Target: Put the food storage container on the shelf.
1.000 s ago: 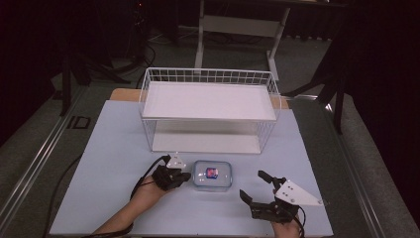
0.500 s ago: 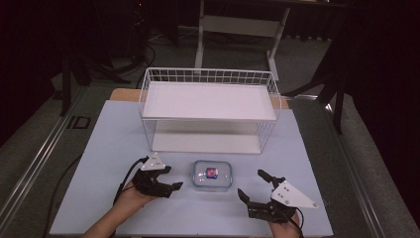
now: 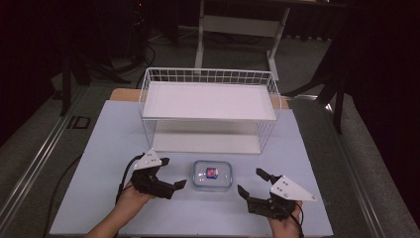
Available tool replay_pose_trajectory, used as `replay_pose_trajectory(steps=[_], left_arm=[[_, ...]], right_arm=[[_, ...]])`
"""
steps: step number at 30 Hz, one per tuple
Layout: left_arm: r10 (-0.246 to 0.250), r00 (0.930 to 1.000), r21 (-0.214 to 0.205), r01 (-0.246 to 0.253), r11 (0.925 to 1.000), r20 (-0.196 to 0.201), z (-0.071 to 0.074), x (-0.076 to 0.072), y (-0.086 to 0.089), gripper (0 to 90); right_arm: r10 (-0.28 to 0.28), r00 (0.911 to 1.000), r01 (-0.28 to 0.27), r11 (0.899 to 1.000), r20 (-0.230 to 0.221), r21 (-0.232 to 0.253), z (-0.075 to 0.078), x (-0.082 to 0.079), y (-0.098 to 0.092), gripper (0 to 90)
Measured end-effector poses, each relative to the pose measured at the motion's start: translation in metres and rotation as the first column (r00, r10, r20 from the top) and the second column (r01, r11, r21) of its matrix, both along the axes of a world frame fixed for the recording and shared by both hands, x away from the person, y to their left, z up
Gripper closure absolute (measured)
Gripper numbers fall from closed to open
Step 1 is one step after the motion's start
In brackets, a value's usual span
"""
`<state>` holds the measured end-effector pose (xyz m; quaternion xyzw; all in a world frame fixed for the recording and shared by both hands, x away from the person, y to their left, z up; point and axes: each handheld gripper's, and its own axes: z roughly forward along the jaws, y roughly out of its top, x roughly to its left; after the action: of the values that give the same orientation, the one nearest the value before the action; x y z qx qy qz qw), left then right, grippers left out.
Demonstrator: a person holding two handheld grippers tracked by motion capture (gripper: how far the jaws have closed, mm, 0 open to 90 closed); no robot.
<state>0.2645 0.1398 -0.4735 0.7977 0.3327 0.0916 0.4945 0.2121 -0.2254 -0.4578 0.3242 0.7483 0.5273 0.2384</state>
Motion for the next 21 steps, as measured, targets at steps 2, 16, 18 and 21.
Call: replay_pose_trajectory(steps=[2, 16, 18, 21], left_arm=[[-0.031, 0.9994, -0.015, 0.031, 0.9994, -0.017, 0.006, 0.003, -0.003, 2.2], [-0.029, 0.9936, -0.021, 0.027, 0.9994, -0.11, 0.018, 0.025, -0.036, 2.3], [-0.019, 0.9894, 0.006, 0.02, 0.9998, -0.144, 0.012, 0.031, -0.042, 2.3], [0.006, 0.9757, 0.015, -0.003, 0.9999, -0.219, -0.001, 0.039, -0.049, 2.3]], right_arm=[[-0.009, 1.0, 0.009, 1.0, 0.003, -0.025, 0.002, 0.002, 0.001, 19.8], [-0.027, 0.9787, 0.02, 0.999, -0.204, -0.034, 0.005, 0.039, 0.012, 11.8], [-0.024, 0.9682, 0.019, 1.0, -0.249, -0.022, 0.001, 0.046, 0.014, 10.8], [-0.021, 0.9452, 0.023, 1.0, -0.326, 0.003, -0.008, 0.056, 0.018, 10.8]])
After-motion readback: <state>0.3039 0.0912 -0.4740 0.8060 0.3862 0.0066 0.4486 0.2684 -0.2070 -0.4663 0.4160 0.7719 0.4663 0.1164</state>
